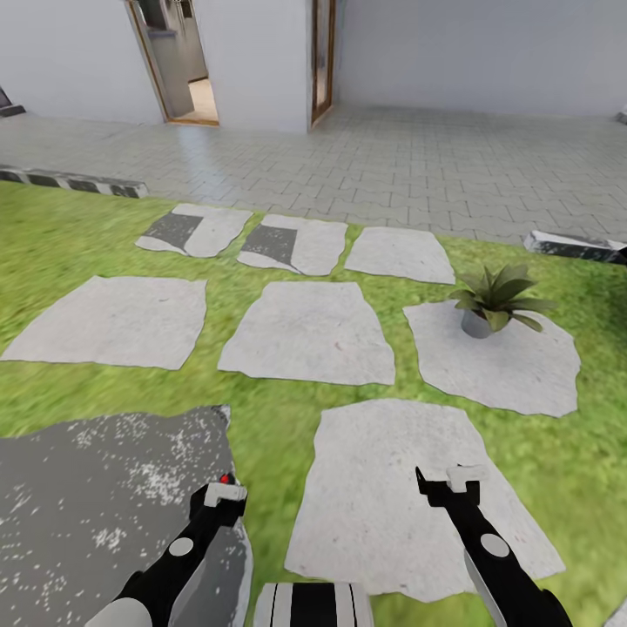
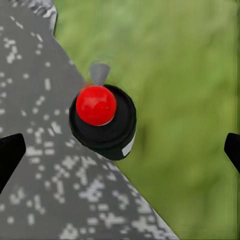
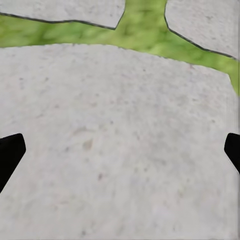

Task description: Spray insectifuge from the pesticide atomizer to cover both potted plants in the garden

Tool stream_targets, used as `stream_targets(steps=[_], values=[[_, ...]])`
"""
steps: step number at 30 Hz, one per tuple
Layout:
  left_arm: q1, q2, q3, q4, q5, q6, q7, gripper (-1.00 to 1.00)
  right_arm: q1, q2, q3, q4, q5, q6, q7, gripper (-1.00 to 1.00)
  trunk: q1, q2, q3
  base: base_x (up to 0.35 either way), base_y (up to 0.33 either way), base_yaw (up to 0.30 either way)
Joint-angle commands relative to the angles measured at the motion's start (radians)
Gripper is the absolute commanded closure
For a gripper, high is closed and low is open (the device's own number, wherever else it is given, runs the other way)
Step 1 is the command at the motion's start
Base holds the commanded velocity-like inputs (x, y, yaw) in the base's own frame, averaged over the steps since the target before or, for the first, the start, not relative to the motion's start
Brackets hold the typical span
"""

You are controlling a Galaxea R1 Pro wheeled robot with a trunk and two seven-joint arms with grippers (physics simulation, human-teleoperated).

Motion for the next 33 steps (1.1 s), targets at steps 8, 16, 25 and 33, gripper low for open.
stream_targets(steps=[8, 16, 25, 33], values=[[0.001, 0.0, 0.001, 0.001, -0.009, -0.004, 0.001, -1.0, 0.0, 0.0, 0.0, 0.001, 0.001, -0.003, 0.0, -1.0, 0.0, 0.0, -0.001, 0.029, -0.019, 0.0], [0.001, 0.0, 0.001, 0.001, -0.009, -0.004, 0.001, -1.0, 0.0, 0.0, 0.0, 0.001, 0.001, -0.003, 0.0, -1.0, 0.0, 0.0, -0.001, 0.002, -0.001, 0.0], [0.001, 0.0, 0.001, 0.001, -0.012, -0.007, 0.001, -1.0, 0.0, 0.0, 0.0, 0.001, 0.001, -0.003, 0.0, -1.0, 0.0, 0.0, -0.001, 0.0, 0.0, 0.0], [0.001, 0.001, 0.002, 0.001, -0.01, -0.007, 0.001, -1.0, 0.0, 0.0, 0.0, -0.001, 0.001, -0.003, 0.0, -1.0, 0.003, -0.002, -0.031, 0.0, 0.0, 0.0]])
